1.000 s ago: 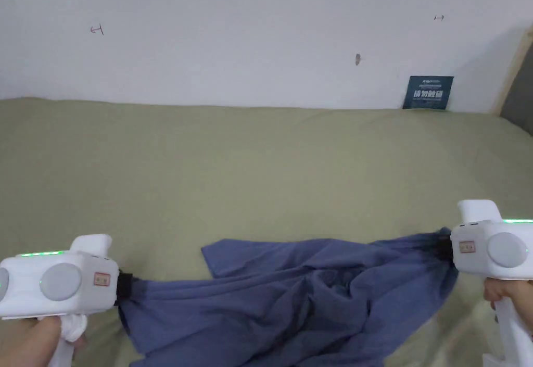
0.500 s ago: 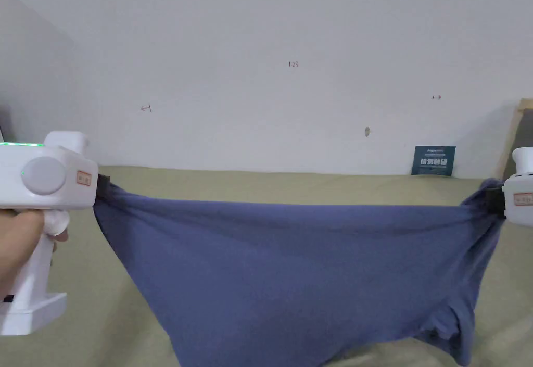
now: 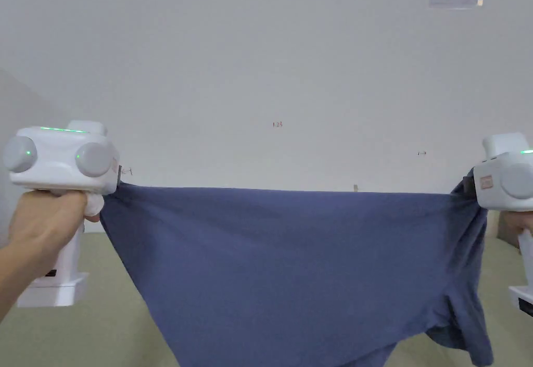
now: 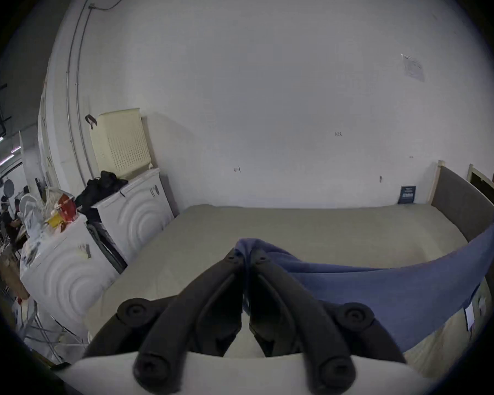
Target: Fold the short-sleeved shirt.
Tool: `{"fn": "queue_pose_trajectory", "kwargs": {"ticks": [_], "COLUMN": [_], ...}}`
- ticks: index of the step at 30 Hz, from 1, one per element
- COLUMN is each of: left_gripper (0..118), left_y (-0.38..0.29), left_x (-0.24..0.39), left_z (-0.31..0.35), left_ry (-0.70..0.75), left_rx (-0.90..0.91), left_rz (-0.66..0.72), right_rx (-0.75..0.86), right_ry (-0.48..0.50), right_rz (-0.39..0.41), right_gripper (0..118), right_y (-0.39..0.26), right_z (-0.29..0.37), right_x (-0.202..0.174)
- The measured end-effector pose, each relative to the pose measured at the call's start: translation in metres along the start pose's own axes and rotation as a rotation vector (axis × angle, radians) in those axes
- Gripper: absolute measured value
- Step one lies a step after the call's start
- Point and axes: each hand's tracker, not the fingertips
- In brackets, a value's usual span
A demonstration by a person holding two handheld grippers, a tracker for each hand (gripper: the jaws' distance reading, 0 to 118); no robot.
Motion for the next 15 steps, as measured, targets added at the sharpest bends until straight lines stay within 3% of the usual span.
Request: {"fn": "queue_pose_trajectory", "kwargs": {"ticks": [2, 7, 11, 15], "left_gripper": [2, 2, 2, 2], "left_y": [0.011, 0.02, 0.004, -0.034], "left_x": [0.01, 0.038, 0.056, 0.069], "left_z": [-0.02, -0.079, -0.121, -0.152], "left_ry": [-0.001, 0.049, 0.066, 0.073], "left_rx": [0.007, 0.003, -0.009, -0.031], "left_rz": [-0.001, -0.012, -0.01, -0.017], "right_rx": [0.006, 0.005, -0.015, -0.042], "right_ry": [-0.036, -0.048, -0.048, -0.027], "right_rz": [0.028, 0.008, 0.029, -0.02], "right_gripper": [5, 5, 5, 5], "right_y": [0.01, 0.019, 0.002, -0.044], "right_z": [-0.024, -0.086, -0.129, -0.158], "right_x": [-0.007, -0.023, -0.036, -0.046]}}
